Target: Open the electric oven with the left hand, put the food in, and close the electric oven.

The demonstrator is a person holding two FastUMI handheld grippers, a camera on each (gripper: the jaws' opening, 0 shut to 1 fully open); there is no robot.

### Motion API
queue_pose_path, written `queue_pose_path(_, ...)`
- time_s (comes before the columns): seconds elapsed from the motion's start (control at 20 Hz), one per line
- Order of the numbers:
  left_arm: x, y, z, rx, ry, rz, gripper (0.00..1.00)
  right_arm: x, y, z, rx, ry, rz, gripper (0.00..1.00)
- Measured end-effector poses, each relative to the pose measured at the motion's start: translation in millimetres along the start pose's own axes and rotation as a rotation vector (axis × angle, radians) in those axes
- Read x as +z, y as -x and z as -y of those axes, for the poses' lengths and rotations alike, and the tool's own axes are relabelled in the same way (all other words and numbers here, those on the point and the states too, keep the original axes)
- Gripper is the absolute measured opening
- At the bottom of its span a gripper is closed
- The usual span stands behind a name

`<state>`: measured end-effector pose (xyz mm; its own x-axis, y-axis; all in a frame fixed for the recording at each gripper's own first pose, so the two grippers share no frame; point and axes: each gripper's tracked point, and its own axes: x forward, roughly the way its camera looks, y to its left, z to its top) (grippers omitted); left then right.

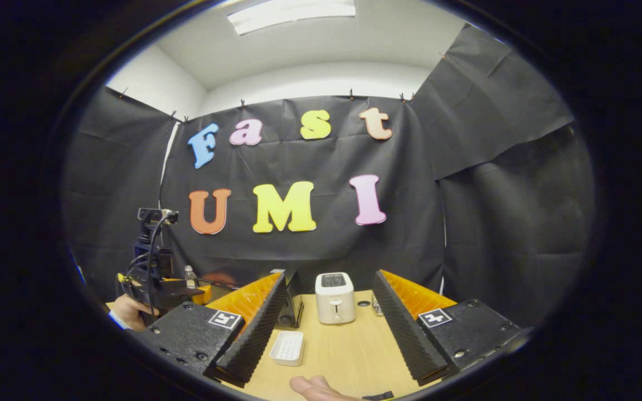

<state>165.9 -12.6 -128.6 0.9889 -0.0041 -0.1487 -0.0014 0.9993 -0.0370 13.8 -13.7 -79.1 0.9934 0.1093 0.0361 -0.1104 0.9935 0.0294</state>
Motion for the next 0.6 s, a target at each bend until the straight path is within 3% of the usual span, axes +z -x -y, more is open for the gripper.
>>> queue_pose_path(0.05, 8.9, 12.1, -2.4, 0.009, -0.004, 0.025, 0.97, 4.3, 5.8, -1.1, 0.0, 0.0, 0.007, 0.89)
queue_pose_path(0.25, 46.4, 77.7, -9.9, 0.023, 0.002, 0.114, 0.96, 12.5, 26.8, -2.0, -0.025, 0.013, 0.009, 0.89)
queue_pose_path(0.3, 55.5, 94.4, -11.6, 0.024, 0.007, 0.137, 0.96, 14.4, 33.1, -2.9, -0.032, 0.013, 0.01, 1.0)
queue_pose_path(0.35, 63.6, 111.2, -13.3, 0.024, 0.007, 0.153, 0.96, 19.6, 39.0, -6.8, -0.041, 0.01, 0.007, 0.89)
queue_pose_path(0.6, 92.4, 184.2, -23.0, 0.038, 0.014, 0.212, 0.96, 38.2, 65.8, -11.8, -0.035, -0.001, 0.02, 0.9)
